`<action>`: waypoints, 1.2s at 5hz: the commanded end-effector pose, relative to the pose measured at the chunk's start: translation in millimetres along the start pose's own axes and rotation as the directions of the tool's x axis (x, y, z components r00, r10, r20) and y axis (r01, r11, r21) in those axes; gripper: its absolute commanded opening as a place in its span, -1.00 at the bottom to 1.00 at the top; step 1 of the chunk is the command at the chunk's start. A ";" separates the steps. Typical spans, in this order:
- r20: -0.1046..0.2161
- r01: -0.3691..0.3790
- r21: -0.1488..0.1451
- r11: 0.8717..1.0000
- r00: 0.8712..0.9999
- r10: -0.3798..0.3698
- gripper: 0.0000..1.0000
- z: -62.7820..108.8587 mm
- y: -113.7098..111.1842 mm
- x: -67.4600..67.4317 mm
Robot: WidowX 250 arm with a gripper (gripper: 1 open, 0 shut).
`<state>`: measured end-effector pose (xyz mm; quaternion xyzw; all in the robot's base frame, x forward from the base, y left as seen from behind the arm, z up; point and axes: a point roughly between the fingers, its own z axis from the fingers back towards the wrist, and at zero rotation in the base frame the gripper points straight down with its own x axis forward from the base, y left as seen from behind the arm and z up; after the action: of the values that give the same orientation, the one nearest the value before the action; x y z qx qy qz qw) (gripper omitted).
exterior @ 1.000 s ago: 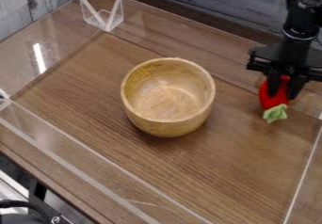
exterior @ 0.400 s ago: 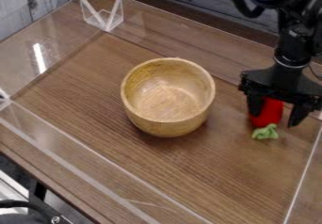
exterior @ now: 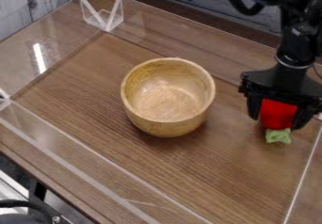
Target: Move the red fruit to the right side of the table
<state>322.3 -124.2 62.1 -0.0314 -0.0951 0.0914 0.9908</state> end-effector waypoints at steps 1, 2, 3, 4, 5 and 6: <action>0.066 -0.029 -0.025 0.999 0.997 0.030 1.00 12.3 4.4 5.9; 0.080 -0.057 -0.020 0.998 0.995 0.058 1.00 4.3 14.3 5.8; 0.093 -0.079 -0.020 0.997 0.992 0.081 1.00 -0.4 22.7 6.3; 0.102 -0.103 -0.019 0.995 0.989 0.104 1.00 8.8 19.7 5.8; 0.113 -0.119 -0.023 0.993 0.986 0.121 1.00 17.3 16.0 5.7; 0.110 -0.056 -0.037 0.998 0.992 0.060 1.00 6.6 14.6 3.3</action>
<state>317.4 -106.3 53.6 -0.0348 -0.1300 0.1222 0.9833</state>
